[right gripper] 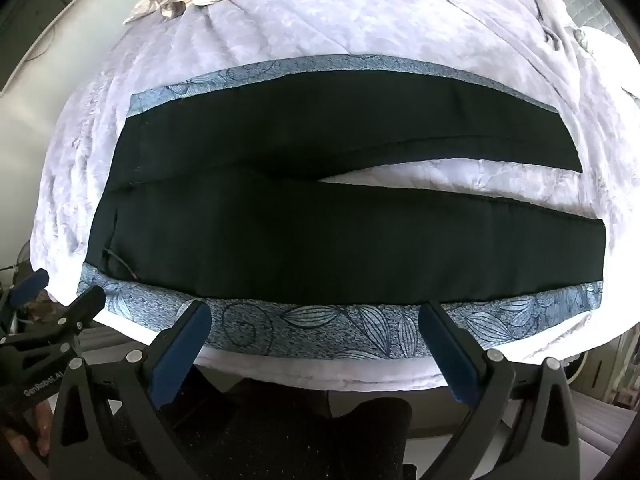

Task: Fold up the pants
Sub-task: 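Move both grippers toward the patterned waistband edge of the black trousers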

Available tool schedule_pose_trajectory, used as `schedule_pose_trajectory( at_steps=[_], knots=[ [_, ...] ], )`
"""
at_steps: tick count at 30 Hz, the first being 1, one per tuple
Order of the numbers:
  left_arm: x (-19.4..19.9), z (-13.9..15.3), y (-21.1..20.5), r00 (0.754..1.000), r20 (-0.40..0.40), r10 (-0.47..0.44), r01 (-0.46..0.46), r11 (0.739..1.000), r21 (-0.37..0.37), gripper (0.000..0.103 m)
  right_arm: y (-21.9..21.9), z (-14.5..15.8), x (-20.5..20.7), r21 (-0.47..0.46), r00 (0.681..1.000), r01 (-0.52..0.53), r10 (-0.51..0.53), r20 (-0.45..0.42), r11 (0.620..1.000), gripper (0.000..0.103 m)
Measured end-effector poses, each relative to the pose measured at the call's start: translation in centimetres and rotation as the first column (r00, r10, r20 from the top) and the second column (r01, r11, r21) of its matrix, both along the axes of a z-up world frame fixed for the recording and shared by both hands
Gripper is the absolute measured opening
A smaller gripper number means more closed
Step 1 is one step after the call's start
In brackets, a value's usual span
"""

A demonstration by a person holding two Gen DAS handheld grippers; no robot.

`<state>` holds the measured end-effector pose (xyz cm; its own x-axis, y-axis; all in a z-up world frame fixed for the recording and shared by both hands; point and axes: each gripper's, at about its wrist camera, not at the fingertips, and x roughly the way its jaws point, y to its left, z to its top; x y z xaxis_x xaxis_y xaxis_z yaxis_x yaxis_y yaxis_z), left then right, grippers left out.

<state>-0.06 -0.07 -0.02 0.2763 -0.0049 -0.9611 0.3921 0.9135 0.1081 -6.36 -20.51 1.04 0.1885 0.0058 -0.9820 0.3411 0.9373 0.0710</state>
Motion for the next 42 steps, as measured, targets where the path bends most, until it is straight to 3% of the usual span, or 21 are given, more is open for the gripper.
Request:
schedule_pose_trajectory(
  at_steps=[6, 42],
  knots=[
    [0.1, -0.2, 0.1, 0.999, -0.044, -0.004, 0.002, 0.999, -0.044, 0.103, 0.0, 0.1, 0.1, -0.001, 1.000, -0.002, 0.002, -0.005, 1.000, 0.103],
    [-0.9, -1.7, 0.9, 0.996, -0.079, 0.041, -0.042, 0.999, -0.010, 0.103, 0.2, -1.6, -0.8, 0.015, 0.999, -0.018, 0.018, -0.046, 1.000, 0.103]
  ],
)
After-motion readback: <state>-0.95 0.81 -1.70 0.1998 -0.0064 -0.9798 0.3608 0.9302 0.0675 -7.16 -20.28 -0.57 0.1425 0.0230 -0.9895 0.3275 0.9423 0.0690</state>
